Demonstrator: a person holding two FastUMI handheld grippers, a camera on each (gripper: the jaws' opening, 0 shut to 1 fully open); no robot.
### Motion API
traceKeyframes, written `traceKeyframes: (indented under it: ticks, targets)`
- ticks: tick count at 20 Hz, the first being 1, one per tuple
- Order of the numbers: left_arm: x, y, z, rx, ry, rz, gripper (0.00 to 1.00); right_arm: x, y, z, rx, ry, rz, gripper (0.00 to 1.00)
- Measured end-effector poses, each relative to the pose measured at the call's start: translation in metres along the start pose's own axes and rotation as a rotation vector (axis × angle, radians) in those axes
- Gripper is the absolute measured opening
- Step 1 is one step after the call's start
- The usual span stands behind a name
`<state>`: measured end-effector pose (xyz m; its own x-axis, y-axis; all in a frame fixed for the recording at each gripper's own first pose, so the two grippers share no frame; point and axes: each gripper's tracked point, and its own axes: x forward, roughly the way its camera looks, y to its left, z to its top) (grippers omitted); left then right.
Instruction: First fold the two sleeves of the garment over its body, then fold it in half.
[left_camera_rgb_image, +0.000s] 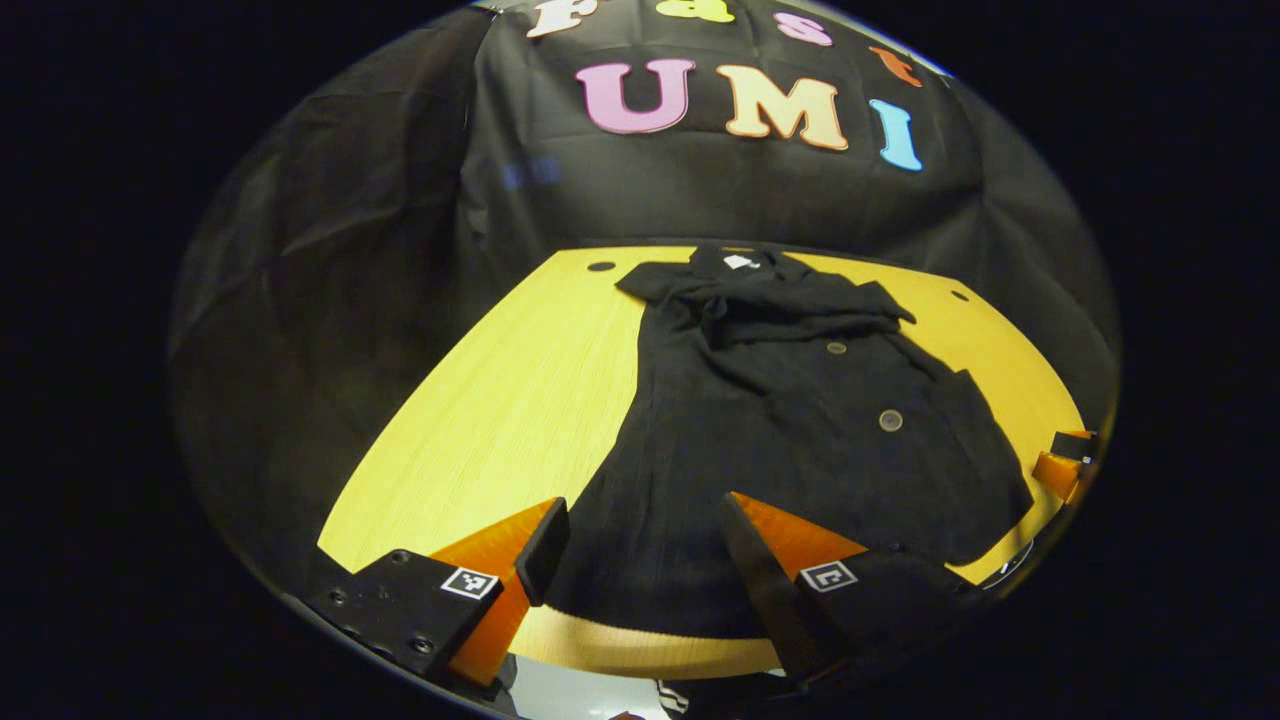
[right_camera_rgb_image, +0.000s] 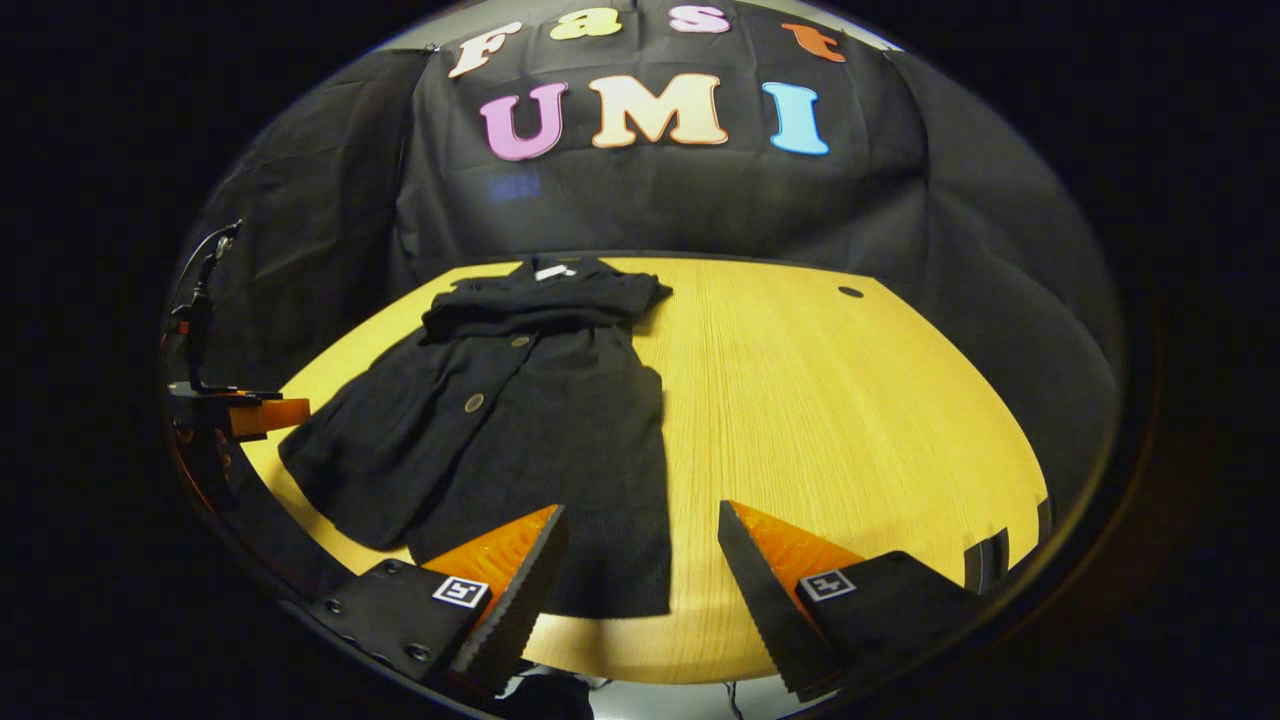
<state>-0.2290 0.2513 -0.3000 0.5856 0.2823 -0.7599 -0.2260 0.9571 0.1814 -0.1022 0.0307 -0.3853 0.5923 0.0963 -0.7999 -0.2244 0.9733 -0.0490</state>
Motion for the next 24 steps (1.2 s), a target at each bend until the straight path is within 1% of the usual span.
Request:
traceKeyframes:
  ticks: [1,2,3,4,6,7,8,9,10,11,12,13,14,15,16,17,19,20,21,24]
  targets:
    - [0.001,0.000,-0.006,-0.013,0.023,0.006,0.94,0.003,0.001,-0.003,-0.004,0.018,-0.001,0.96]
    - [0.000,0.001,-0.013,-0.029,0.043,0.011,0.94,0.004,0.002,-0.006,-0.007,0.036,0.000,0.96]
    - [0.000,0.002,-0.020,-0.040,0.058,0.012,0.94,0.007,0.002,-0.007,-0.012,0.051,-0.002,0.94]
    - [0.000,0.002,-0.028,-0.043,0.075,0.017,0.94,0.010,0.000,-0.013,-0.021,0.073,-0.012,0.97]
    - [0.000,0.003,-0.043,-0.039,0.110,0.019,0.95,0.014,-0.002,-0.023,-0.039,0.115,-0.028,0.97]
    - [-0.001,0.004,-0.038,-0.044,0.078,0.018,0.95,0.016,0.000,-0.020,-0.031,0.107,-0.026,0.94]
    - [0.001,0.002,-0.040,-0.045,0.079,0.014,0.96,0.014,-0.001,-0.022,-0.024,0.111,-0.024,0.95]
    - [0.000,0.000,-0.043,-0.051,0.086,0.003,0.94,0.013,-0.001,-0.025,-0.017,0.116,-0.014,0.95]
    - [0.000,-0.002,-0.041,-0.061,0.067,-0.011,0.94,0.014,0.001,-0.025,-0.001,0.121,0.004,0.95]
    - [0.001,-0.003,-0.044,-0.064,0.072,-0.016,0.96,0.014,0.007,-0.029,0.022,0.132,0.029,0.93]
    - [0.002,-0.006,-0.041,-0.053,0.055,-0.026,0.92,0.017,0.012,-0.026,0.017,0.117,0.044,0.84]
    - [0.002,-0.012,-0.043,-0.044,0.047,-0.046,0.84,0.015,0.020,-0.028,0.004,0.123,0.080,0.65]
    - [0.002,-0.018,-0.042,-0.031,0.032,-0.070,0.64,0.015,0.029,-0.030,-0.004,0.118,0.109,0.47]
    - [0.001,-0.025,-0.041,-0.017,0.024,-0.097,0.44,0.011,0.032,-0.035,-0.015,0.119,0.110,0.28]
    - [0.000,-0.030,-0.044,-0.015,0.026,-0.105,0.23,0.009,0.033,-0.036,-0.018,0.126,0.124,0.10]
    - [-0.003,-0.031,-0.042,-0.014,0.019,-0.109,0.03,0.009,0.036,-0.041,-0.006,0.132,0.141,0.05]
    - [0.000,-0.031,-0.042,-0.012,0.023,-0.128,0.00,0.009,0.034,-0.036,0.034,0.137,0.155,0.05]
    - [-0.001,-0.030,-0.040,-0.018,0.029,-0.133,0.00,0.007,0.031,-0.032,0.044,0.126,0.144,0.05]
    - [-0.002,-0.028,-0.043,-0.031,0.044,-0.136,0.00,0.007,0.031,-0.030,0.044,0.110,0.138,0.03]
    - [-0.017,-0.030,-0.048,-0.041,0.071,-0.163,0.00,-0.005,0.032,-0.026,0.055,0.104,0.173,0.02]
